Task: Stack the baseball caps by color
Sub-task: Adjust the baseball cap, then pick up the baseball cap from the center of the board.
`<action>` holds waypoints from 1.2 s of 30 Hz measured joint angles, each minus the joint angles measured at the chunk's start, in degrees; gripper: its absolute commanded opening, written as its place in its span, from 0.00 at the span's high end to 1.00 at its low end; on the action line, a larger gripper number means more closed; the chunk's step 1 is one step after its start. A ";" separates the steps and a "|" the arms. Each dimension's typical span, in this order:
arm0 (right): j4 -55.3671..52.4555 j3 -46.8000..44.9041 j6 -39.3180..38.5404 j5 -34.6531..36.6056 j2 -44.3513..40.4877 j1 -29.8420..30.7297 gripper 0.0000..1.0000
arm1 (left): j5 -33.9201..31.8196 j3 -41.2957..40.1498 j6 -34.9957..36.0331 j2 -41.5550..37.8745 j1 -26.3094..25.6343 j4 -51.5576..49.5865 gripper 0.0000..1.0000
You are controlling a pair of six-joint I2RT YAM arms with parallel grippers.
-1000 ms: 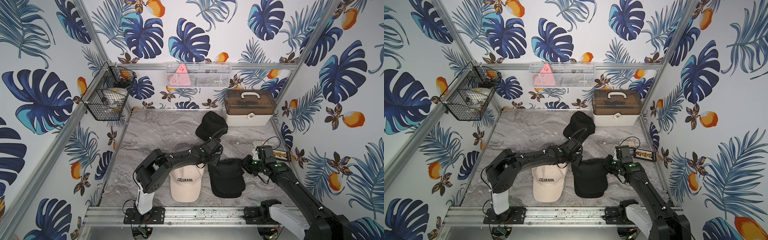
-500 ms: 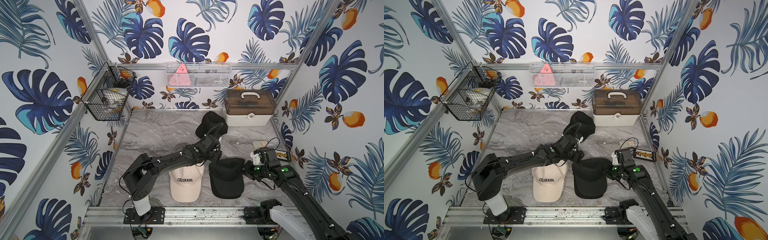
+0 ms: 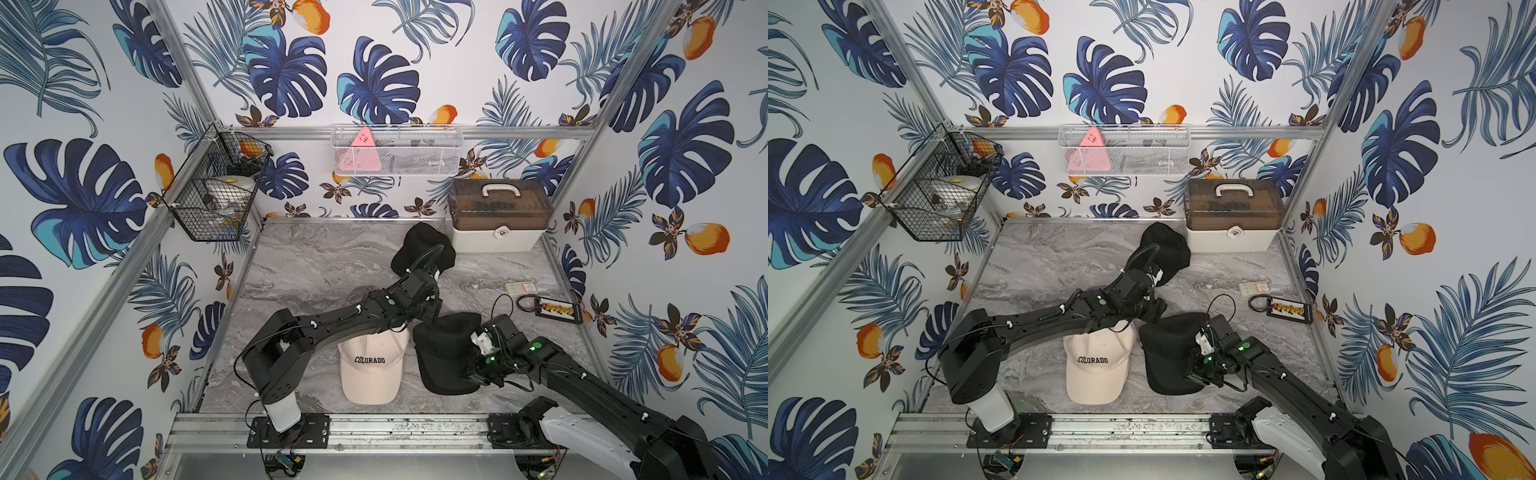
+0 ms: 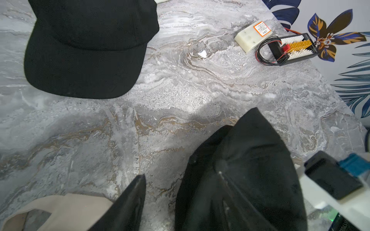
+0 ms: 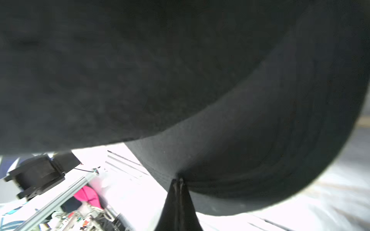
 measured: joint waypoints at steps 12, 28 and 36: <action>9.38 -3.50 4.83 0.94 1.36 0.59 0.88 | 0.11 -1.44 -3.26 -0.02 4.55 -0.07 0.39; -0.33 29.38 -6.05 15.02 11.13 -8.96 0.69 | 9.14 5.14 -6.82 -2.23 14.75 0.98 0.38; 8.44 43.01 -8.44 14.58 29.86 -14.86 0.61 | 11.89 -0.42 -6.75 -11.76 14.99 1.40 0.29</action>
